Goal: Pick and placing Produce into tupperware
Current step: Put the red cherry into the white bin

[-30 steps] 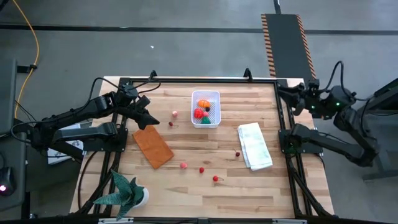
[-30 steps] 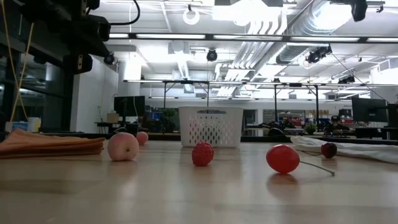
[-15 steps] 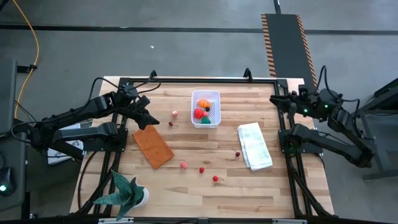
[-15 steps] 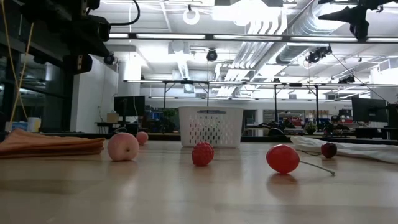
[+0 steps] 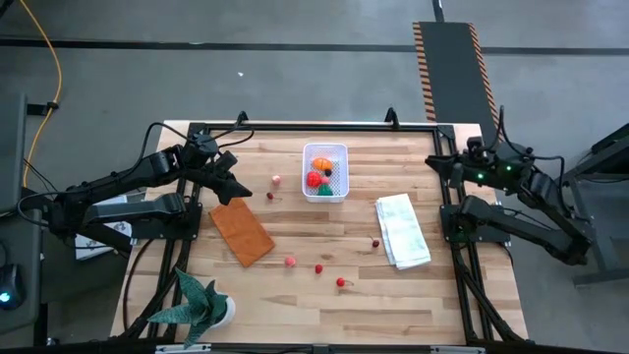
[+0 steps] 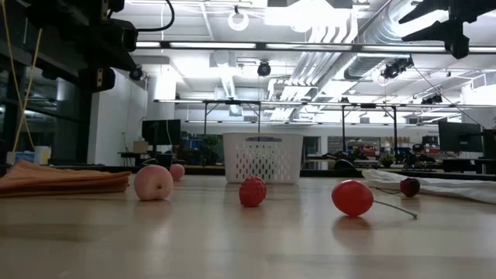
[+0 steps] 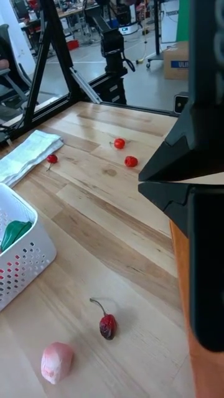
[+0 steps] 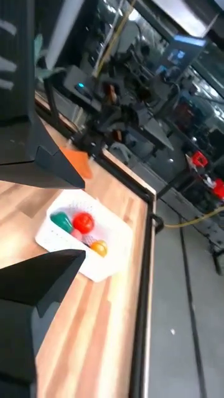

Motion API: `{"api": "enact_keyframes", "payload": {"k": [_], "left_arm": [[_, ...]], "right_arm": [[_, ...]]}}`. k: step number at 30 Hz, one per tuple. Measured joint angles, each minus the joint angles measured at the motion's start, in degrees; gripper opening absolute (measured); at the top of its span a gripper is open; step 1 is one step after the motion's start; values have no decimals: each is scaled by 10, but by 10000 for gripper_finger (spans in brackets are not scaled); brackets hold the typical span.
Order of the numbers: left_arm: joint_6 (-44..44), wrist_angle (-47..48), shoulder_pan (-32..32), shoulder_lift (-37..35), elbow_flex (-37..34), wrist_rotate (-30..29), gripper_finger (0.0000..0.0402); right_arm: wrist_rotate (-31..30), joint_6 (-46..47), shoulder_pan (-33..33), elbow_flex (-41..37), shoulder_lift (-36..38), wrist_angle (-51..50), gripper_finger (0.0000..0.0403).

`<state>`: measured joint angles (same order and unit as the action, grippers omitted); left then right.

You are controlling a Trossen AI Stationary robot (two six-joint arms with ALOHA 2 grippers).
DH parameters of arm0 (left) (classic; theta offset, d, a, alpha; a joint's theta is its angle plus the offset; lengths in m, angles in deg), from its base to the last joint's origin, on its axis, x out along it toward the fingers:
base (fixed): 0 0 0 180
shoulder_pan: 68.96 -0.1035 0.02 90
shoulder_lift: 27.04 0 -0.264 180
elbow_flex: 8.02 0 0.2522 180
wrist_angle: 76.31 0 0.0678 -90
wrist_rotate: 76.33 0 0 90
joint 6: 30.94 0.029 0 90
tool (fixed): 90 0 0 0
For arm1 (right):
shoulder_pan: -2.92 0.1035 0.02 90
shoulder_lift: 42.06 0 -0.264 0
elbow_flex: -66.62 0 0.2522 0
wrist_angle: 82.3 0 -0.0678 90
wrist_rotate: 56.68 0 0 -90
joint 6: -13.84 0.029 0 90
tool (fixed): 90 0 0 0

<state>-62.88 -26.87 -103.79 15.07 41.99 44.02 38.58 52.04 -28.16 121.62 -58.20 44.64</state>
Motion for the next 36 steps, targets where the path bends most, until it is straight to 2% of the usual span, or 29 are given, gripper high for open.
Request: {"api": "enact_keyframes", "payload": {"k": [10,20,26,36], "left_arm": [[0,0,0,0,0,0,3],[0,0,0,0,0,0,3],[0,0,0,0,0,0,3],[2,0,0,0,0,-11,3]], "right_arm": [[-86,-70,0,0,0,79,160],[-87,-72,14,0,-30,77,160],[-134,-70,80,0,-58,82,160],[-290,-24,265,0,-107,101,160]]}}
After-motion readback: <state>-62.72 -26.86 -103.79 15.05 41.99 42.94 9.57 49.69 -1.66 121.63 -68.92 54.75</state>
